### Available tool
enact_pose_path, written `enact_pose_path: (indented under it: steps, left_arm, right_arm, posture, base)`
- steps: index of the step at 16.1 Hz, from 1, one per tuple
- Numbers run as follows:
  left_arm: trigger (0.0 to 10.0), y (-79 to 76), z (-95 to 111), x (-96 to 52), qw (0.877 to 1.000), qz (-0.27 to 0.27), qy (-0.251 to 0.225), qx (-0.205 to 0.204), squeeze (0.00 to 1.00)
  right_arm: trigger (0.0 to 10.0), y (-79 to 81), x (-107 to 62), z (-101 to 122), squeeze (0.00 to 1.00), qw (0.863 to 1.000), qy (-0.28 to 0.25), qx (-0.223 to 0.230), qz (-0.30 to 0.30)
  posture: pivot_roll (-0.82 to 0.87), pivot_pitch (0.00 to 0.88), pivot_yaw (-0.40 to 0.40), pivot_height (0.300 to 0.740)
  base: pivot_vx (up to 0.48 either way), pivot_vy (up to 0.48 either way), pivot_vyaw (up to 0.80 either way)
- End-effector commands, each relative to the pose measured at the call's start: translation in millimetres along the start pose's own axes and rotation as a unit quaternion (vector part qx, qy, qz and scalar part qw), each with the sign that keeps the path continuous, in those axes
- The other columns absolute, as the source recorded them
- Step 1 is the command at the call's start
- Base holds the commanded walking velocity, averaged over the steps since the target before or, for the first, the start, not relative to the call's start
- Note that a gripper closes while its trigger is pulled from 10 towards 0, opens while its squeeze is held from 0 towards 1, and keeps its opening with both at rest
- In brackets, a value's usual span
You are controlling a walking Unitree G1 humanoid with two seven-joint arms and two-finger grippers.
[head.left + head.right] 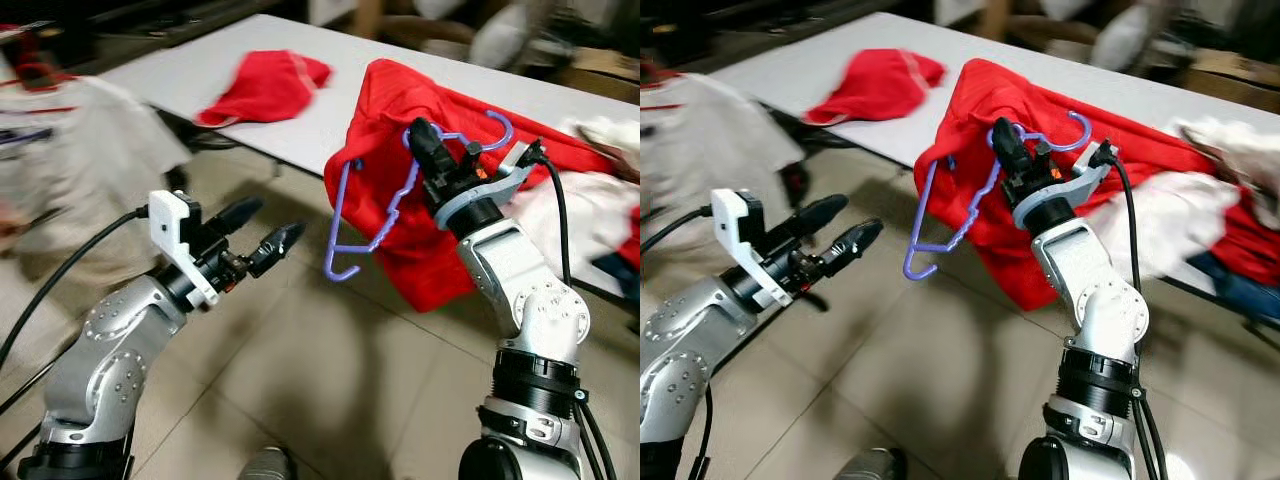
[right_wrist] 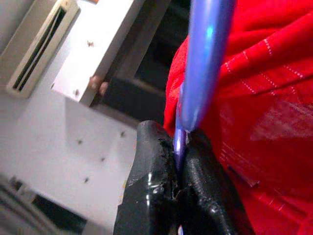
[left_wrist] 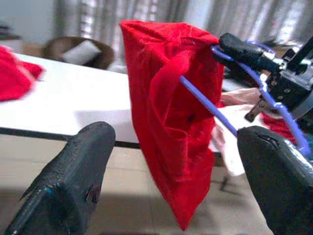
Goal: Hang hanger
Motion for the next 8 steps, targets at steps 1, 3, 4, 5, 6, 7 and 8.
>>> enact_pose_path:
  steps: [1,3,4,5,6,7,8]
  left_arm:
    - [10.0,-1.7,-4.4,-1.8,0.999,-0.001,0.015,0.036,0.0]
    - [10.0,-0.9,-12.3,-5.7,1.0,0.006,0.018,-0.002,0.0]
    - [10.0,-0.2,-14.3,-8.2,0.999,0.013,0.019,-0.041,0.0]
    - [10.0,0.1,-15.0,-8.3,0.999,0.016,0.022,-0.037,0.0]
    - [10.0,2.1,-15.1,-8.5,0.999,0.022,0.023,-0.02,0.0]
    - [10.0,10.3,-14.3,-10.1,0.999,0.047,0.016,0.001,0.0]
    - [10.0,13.0,-12.2,-10.3,0.998,0.056,0.006,0.004,0.0]
  right_arm:
    - [10.0,15.5,0.3,-2.7,0.0,0.999,0.009,-0.012,0.032]
    - [10.0,17.9,-4.5,-2.9,0.0,0.999,0.013,-0.02,0.041]
    - [10.0,21.2,-8.1,-0.7,0.0,0.998,0.01,-0.03,0.051]
    - [10.0,22.7,-8.9,0.3,0.0,0.998,0.008,-0.033,0.055]
    - [10.0,26.2,-10.0,2.4,0.0,0.997,0.006,-0.037,0.062]
    - [10.0,37.9,-15.2,7.8,0.0,0.995,0.002,-0.049,0.088]
    - [10.0,39.8,-17.0,8.7,0.0,0.994,0.003,-0.052,0.093]
  posture:
    - [-0.03,0.052,0.017,0.74]
    - [-0.03,0.054,0.016,0.74]
    - [-0.03,0.055,0.016,0.74]
    - [-0.03,0.054,0.015,0.74]
    - [-0.03,0.054,0.013,0.74]
    - [-0.03,0.053,0.01,0.74]
    - [-0.03,0.053,0.01,0.74]
  base:
    - [0.0,0.0,0.66]
    - [0.0,0.0,0.65]
    - [0.0,0.0,0.64]
    - [0.0,0.0,0.64]
    - [0.0,0.0,0.63]
    - [0.0,0.0,0.61]
    - [0.0,0.0,0.61]
Point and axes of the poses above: a point about 5 cm out from each wrist's last joint towards the gripper, its own x axis pointing out of the wrist towards the gripper, its own z axis along the axis of the wrist's last joint, y = z × x, the point moved 6 cm from there along x, pointing out of the wrist towards the gripper, and after that the axes turned 8 degrees about x, right-handed, at the moved point
